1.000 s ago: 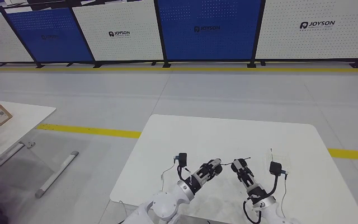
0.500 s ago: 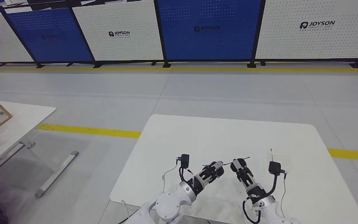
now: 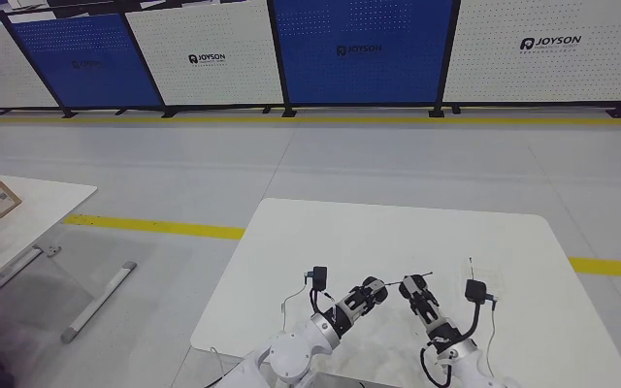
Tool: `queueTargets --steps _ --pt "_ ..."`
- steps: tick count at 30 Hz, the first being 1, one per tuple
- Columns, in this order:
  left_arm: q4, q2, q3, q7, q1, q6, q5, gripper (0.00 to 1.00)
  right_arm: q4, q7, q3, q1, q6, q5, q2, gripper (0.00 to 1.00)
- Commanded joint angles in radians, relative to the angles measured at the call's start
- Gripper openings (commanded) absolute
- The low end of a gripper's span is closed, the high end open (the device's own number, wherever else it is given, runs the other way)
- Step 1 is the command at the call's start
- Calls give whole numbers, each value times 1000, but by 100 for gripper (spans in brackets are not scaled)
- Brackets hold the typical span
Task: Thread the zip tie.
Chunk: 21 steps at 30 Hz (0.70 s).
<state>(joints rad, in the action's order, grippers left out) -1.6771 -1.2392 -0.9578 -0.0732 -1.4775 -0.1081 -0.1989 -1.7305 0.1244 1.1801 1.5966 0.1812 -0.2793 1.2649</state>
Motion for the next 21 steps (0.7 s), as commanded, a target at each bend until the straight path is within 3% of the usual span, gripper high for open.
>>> queueTargets --steps 1,21 --pt "0 0 -1 -3 0 -1 1 0 -1 5 -2 -2 -4 -3 0 0" --pt "-7 1 -9 -29 -8 -1 15 0 4 69 -10 -21 -31 4 2 0"
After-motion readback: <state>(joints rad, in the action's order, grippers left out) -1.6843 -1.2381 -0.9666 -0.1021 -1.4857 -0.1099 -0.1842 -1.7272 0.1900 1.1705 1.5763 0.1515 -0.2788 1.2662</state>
